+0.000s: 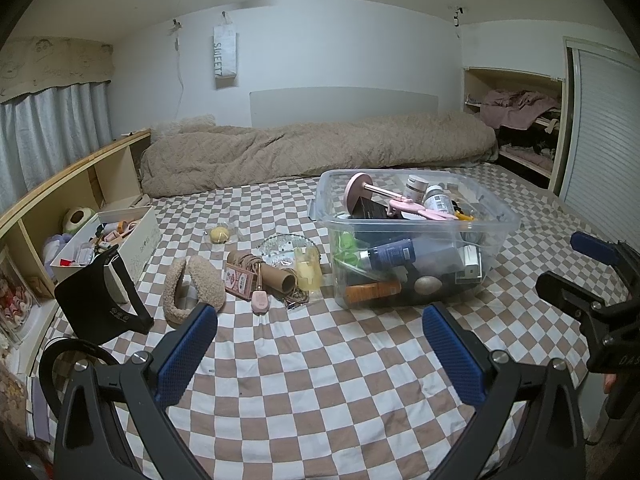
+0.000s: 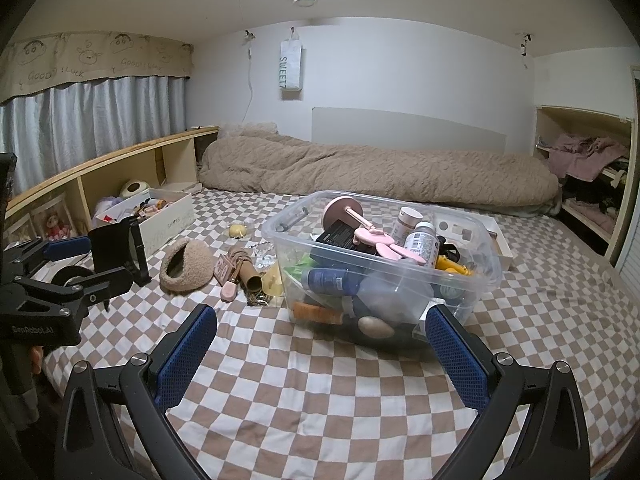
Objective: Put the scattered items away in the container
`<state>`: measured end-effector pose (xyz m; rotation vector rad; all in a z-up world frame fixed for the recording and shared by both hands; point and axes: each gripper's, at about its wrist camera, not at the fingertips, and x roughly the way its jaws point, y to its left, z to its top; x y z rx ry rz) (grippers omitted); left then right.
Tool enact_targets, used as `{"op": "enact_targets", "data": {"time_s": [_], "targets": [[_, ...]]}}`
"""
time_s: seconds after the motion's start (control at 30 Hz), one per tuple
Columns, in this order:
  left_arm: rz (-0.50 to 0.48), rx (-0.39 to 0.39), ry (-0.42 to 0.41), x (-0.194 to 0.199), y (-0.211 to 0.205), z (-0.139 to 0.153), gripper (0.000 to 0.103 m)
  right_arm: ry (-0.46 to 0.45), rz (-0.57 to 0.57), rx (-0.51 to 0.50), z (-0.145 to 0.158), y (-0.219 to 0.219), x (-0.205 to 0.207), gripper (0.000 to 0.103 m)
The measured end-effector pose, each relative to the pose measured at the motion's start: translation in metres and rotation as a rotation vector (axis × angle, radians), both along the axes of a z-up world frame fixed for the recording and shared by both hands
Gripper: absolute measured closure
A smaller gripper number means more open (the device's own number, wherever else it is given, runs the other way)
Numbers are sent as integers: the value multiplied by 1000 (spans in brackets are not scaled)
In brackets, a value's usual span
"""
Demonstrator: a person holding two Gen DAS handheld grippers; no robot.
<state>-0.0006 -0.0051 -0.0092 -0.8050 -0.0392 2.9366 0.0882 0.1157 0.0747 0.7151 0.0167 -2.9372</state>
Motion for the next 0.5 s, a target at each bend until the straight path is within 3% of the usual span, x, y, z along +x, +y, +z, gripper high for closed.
{"op": "enact_targets", "data": {"time_s": [0.5], "targets": [[-28,11,-29,-4,4,-3,0,-22,13,-5,-7,0,-6,0]]}}
